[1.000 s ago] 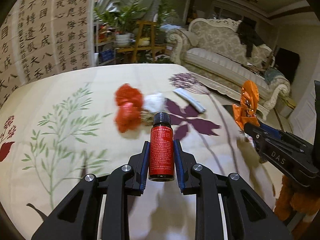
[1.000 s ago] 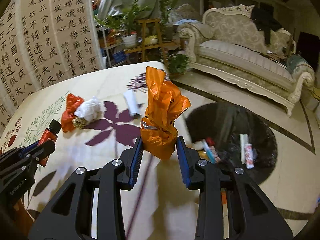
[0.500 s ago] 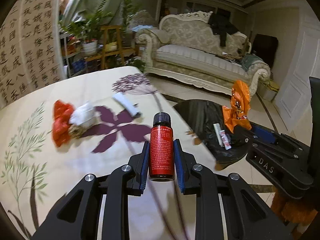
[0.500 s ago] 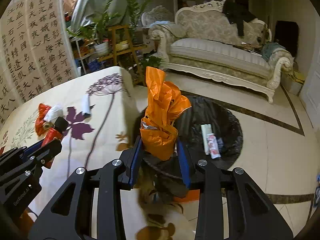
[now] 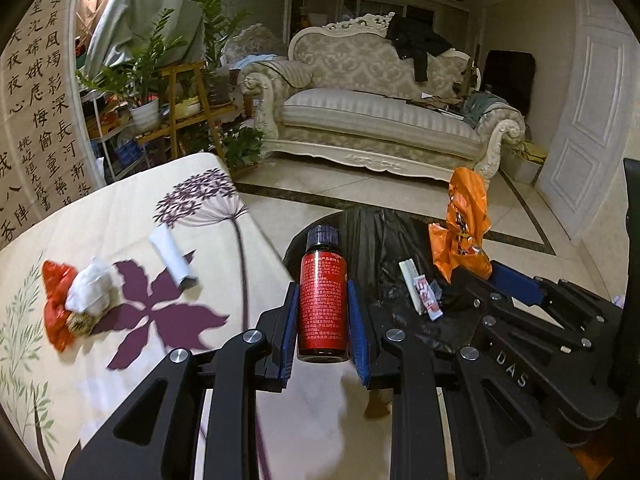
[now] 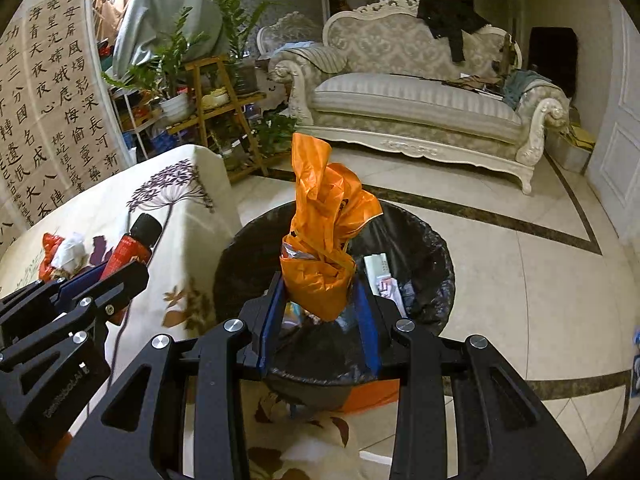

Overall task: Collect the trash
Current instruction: 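Carry the red can and orange bag over the black bin while both tools open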

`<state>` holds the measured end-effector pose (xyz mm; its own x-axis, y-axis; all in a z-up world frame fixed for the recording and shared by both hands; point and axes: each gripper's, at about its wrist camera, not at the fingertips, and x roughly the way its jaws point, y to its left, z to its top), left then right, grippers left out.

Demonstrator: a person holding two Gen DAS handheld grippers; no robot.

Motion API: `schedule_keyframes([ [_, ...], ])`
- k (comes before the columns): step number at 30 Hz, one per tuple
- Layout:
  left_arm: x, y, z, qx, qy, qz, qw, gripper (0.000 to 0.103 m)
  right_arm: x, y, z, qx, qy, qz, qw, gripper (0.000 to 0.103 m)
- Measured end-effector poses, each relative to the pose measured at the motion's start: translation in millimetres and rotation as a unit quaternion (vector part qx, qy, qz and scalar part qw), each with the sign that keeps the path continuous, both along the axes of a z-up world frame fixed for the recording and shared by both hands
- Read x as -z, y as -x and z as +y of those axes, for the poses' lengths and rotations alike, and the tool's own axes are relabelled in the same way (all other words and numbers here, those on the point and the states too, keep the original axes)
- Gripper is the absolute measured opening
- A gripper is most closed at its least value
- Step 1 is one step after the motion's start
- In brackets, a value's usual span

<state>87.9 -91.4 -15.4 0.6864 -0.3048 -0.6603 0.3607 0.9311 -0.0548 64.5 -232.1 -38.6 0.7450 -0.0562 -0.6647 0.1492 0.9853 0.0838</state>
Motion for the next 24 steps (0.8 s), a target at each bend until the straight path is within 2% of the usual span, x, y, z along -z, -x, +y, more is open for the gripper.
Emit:
schedule_keyframes([
  [18, 14.5, -37.7, -44.8, 0.002, -0.029, -0.004, 0.9996, 0.026, 19.3, -32.2, -27.9, 0.021, -0.016, 0.013, 1.000, 0.034],
  [19, 16.2, -39.3, -45.1, -0.002, -0.032, -0.002, 0.9995, 0.035, 20.1, -32.7, -28.9, 0.022, -0.016, 0.013, 1.000, 0.036],
  [20, 16.5, -39.7, -45.1, -0.005, -0.032, -0.001, 0.9995, 0.050, 21.3, -32.6, -29.9, 0.026, -0.016, 0.015, 0.999, 0.038],
  [22, 16.7, -40.1, -42.6, -0.015, -0.028, -0.001, 0.9995, 0.058, 21.9, -30.1, -32.0, 0.033, -0.014, 0.011, 0.999, 0.048],
  [24, 16.3, -40.8, -40.1, -0.018, -0.028, -0.002, 0.9994, 0.060, 22.1, -28.5, -34.1, 0.036, -0.013, 0.011, 0.999, 0.049],
])
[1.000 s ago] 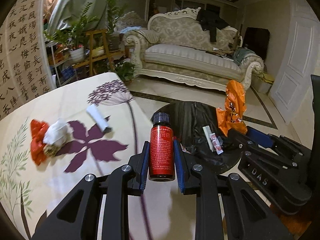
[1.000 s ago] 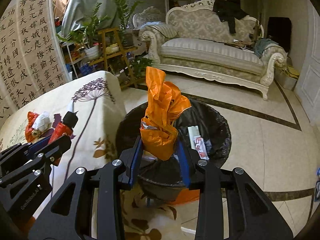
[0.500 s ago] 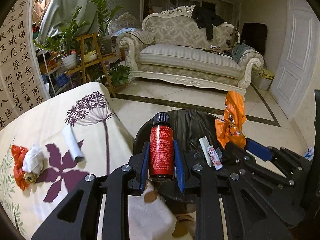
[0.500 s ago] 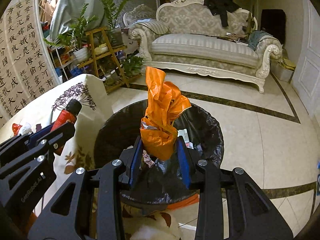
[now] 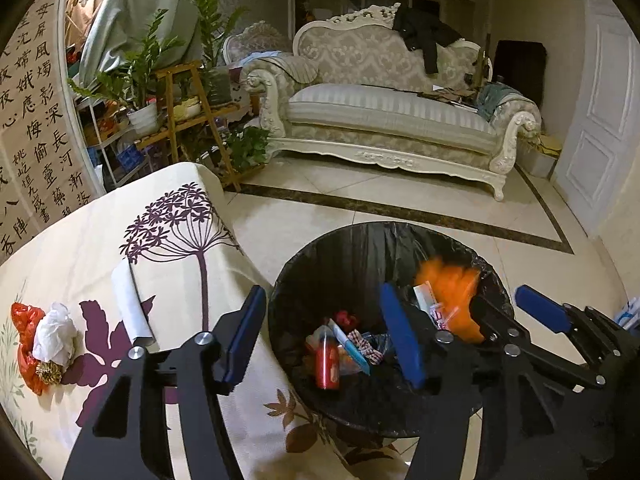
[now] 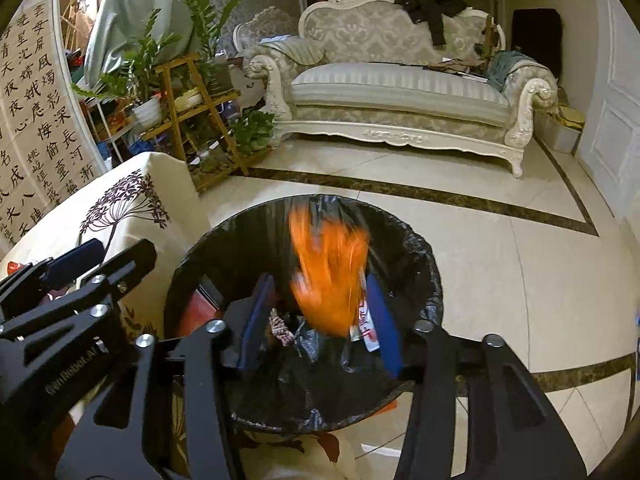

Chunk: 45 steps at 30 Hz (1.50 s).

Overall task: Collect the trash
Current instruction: 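Carry the red can and orange bag over the black bin while both tools open, then withdraw both open tools from above the black bin, then move both open tools back over the bed toward the red bag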

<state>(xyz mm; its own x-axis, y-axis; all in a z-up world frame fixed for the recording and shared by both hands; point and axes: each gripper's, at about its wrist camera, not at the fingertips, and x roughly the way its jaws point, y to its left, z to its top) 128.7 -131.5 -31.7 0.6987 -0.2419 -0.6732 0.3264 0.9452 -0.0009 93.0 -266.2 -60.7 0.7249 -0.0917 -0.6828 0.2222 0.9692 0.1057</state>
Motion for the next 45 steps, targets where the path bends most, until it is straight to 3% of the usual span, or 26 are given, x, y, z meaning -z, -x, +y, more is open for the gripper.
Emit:
schedule_keyframes([
  [5, -5.7, 2.3, 8.0, -0.019, -0.012, -0.017, 0.9996, 0.071, -1.2, 5.0, -2.3, 0.008, -0.001, -0.002, 1.000, 0.051],
  [14, -12.7, 10.5, 43.2, -0.052, -0.003, -0.015, 0.9985, 0.074, -6.1, 15.0, 3.0, 0.008, -0.001, -0.004, 1.000, 0.054],
  [23, -20.9, 27.6, 94.5, -0.102, -0.007, -0.026, 0.9944, 0.078, -11.2, 16.4, 39.9, -0.028, 0.000, -0.005, 1.000, 0.061],
  [30, -25.4, 32.1, 158.8, -0.170, -0.003, -0.027, 0.9851, 0.079, -19.3, 14.0, 79.2, -0.070, 0.003, -0.009, 0.998, 0.061],
  [38, -16.5, 22.2, 233.7, -0.251, -0.004, -0.009, 0.9680, 0.079, -22.0, 9.6, 120.0, -0.112, 0.007, -0.007, 0.994, 0.061],
  [45, -3.5, 13.2, 254.1, -0.256, -0.002, 0.014, 0.9667, 0.078, -22.6, 0.4, 146.4, -0.137, 0.011, 0.000, 0.990, 0.061],
])
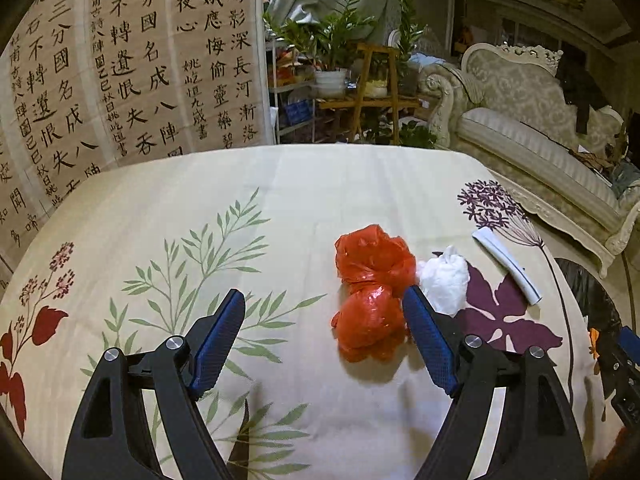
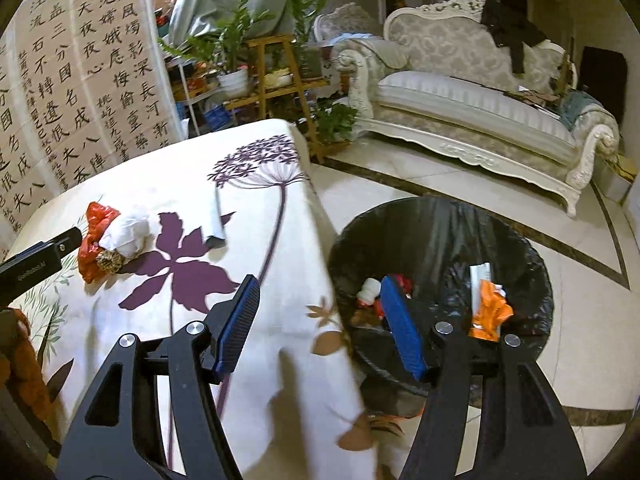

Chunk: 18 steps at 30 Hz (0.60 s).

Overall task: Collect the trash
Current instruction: 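Move both open tools back over the bed toward the red bag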

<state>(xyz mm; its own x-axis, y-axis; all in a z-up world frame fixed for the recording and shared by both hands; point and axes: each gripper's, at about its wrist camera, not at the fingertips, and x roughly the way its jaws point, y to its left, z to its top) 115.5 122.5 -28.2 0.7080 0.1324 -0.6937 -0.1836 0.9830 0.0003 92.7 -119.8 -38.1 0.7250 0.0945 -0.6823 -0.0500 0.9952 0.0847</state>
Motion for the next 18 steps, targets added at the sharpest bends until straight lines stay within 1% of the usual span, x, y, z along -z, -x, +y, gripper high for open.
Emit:
schedule_keyframes([
  [4, 5.6, -7.1, 1.3, 0.014, 0.003, 0.007, 0.9999, 0.078, -2.2, -3.6, 7.0, -0.005, 0.002, -0.001, 1.000, 0.061],
  [6, 9.3, -12.0, 4.6, 0.022, 0.010, 0.014, 0.9996, 0.072, -2.4, -4.1, 10.1, -0.007, 0.002, -0.001, 1.000, 0.061],
  [7, 11.0, -14.3, 5.8, 0.028, 0.019, 0.020, 0.9992, 0.067, -2.4, -4.6, 11.7, -0.008, 0.003, 0.000, 1.000, 0.061],
  [10, 12.5, -15.8, 7.1, 0.049, 0.043, 0.026, 0.9975, 0.056, -2.9, -6.7, 18.7, -0.014, 0.005, 0.001, 1.000, 0.061],
  [11, 12.6, -16.3, 6.4, 0.054, 0.043, 0.026, 0.9973, 0.052, -2.9, -7.8, 22.2, -0.018, 0.005, 0.001, 1.000, 0.061],
  [12, 12.9, -16.1, 4.4, 0.063, 0.040, 0.025, 0.9969, 0.049, -2.7, -8.6, 25.5, -0.020, 0.006, 0.002, 1.000, 0.061],
  [13, 13.1, -16.0, 3.0, 0.069, 0.037, 0.025, 0.9966, 0.042, -2.5, -9.4, 28.9, -0.024, 0.006, 0.002, 1.000, 0.061],
  [14, 13.6, -15.2, 1.1, 0.080, 0.036, 0.023, 0.9959, 0.031, -3.0, -10.4, 31.6, -0.027, 0.006, 0.003, 1.000, 0.061],
  [15, 13.5, -15.4, 0.7, 0.086, 0.040, 0.022, 0.9952, 0.029, -3.4, -11.1, 35.0, -0.030, 0.007, 0.003, 1.000, 0.061],
  [18, 11.9, -13.3, 1.2, 0.089, 0.034, 0.016, 0.9954, 0.028, -4.8, -12.3, 47.0, -0.041, 0.008, 0.001, 0.999, 0.061],
])
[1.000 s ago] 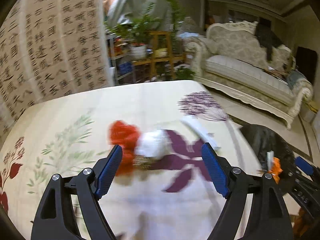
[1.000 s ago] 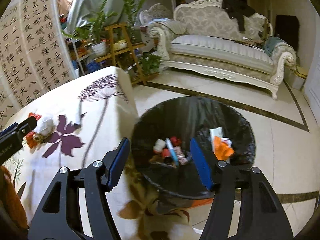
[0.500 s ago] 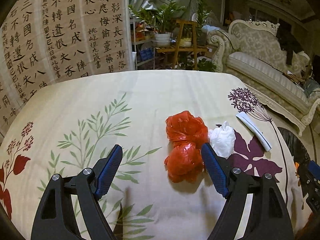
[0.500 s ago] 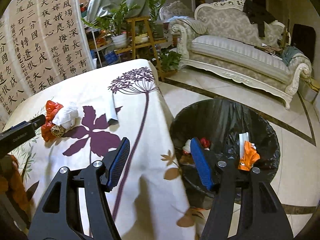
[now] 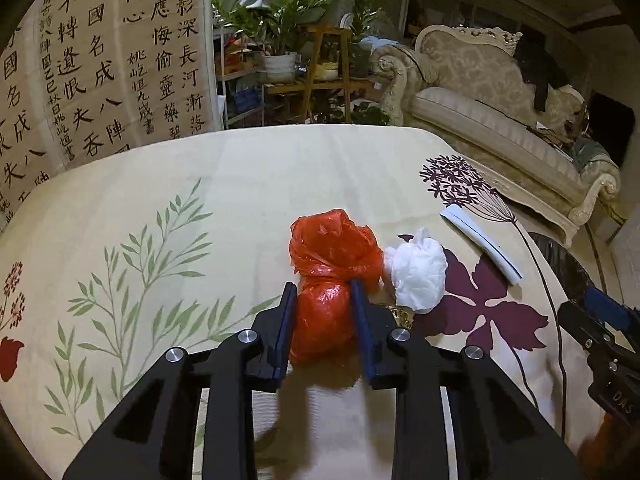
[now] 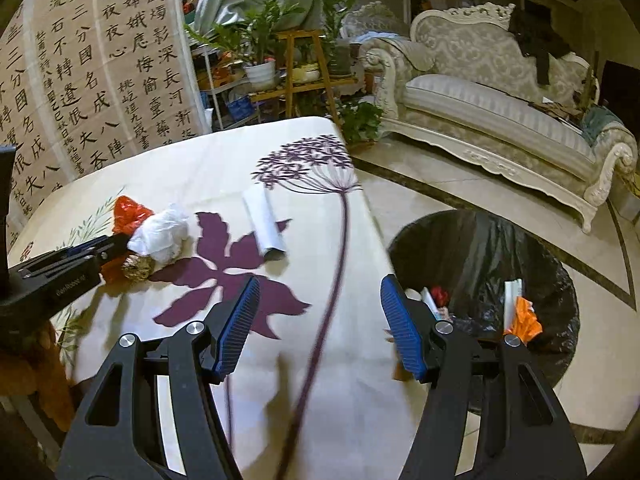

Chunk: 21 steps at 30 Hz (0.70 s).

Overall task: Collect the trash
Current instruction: 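Move both open tools back over the bed toward the red bag, then grasp the red plastic bag with the left tool while the right tool grasps the white tissue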

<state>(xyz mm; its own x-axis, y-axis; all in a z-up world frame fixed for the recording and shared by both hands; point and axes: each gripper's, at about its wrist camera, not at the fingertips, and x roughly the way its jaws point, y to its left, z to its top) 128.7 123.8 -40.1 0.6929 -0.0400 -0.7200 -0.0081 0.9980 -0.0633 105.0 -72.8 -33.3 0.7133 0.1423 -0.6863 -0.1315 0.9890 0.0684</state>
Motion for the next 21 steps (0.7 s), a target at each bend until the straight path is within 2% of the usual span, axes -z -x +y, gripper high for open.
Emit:
schedule_keyframes([
  [11, -20.0, 20.2, 38.0, -0.044, 0.003, -0.032, 0.9985, 0.027, -11.2, -10.9, 53.0, -0.054, -0.006, -0.011, 0.998, 0.061],
  [21, -23.6, 39.8, 87.4, -0.116, -0.040, -0.042, 0.9915, 0.027, -8.5, -31.0, 97.4, -0.088, -0.007, 0.003, 0.996, 0.061],
])
